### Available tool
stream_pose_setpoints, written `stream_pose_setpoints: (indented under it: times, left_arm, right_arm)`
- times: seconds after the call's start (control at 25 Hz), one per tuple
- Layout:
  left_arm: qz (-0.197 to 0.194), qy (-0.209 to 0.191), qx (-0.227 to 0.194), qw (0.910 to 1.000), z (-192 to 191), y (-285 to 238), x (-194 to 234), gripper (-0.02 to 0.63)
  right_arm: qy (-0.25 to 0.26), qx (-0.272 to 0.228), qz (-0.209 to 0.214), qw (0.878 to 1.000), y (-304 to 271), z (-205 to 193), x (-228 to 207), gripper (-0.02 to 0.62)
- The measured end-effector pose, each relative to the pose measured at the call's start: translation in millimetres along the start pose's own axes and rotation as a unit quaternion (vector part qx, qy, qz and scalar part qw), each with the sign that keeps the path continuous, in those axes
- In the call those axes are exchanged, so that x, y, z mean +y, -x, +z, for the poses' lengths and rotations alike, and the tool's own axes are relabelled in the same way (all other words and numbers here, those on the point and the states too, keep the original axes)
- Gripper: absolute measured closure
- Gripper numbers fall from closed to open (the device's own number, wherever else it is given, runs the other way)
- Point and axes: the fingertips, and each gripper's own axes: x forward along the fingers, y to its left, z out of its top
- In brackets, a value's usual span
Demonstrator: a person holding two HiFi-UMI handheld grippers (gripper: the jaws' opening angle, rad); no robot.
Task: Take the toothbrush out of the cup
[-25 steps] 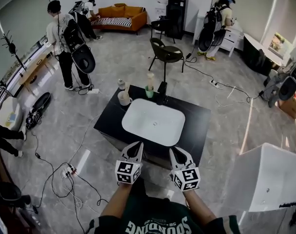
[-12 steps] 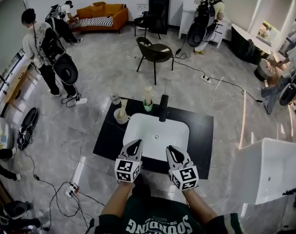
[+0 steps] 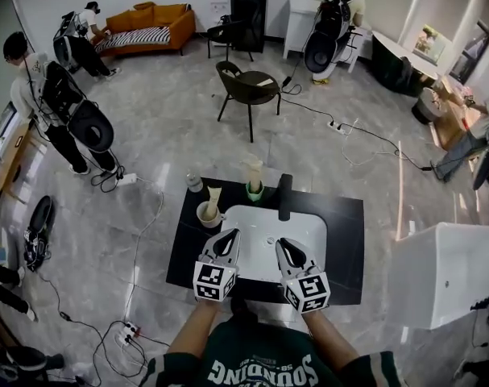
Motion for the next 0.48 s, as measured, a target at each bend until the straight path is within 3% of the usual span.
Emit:
stream_pose_setpoints:
  times: [0.32, 0.48]
  left_arm:
    - [-0.038, 0.004, 0.008, 0.9992, -9, -14, 24, 0.595]
    - [-0.038, -0.002, 0.003, 0.9993, -7, -26, 26, 0.594]
  right_arm:
    - [-0.010, -0.001, -0.026, 1.000, -27, 5, 12, 0.552]
    - [-0.008, 0.001, -0.036, 0.999, -27, 6, 6, 0.552]
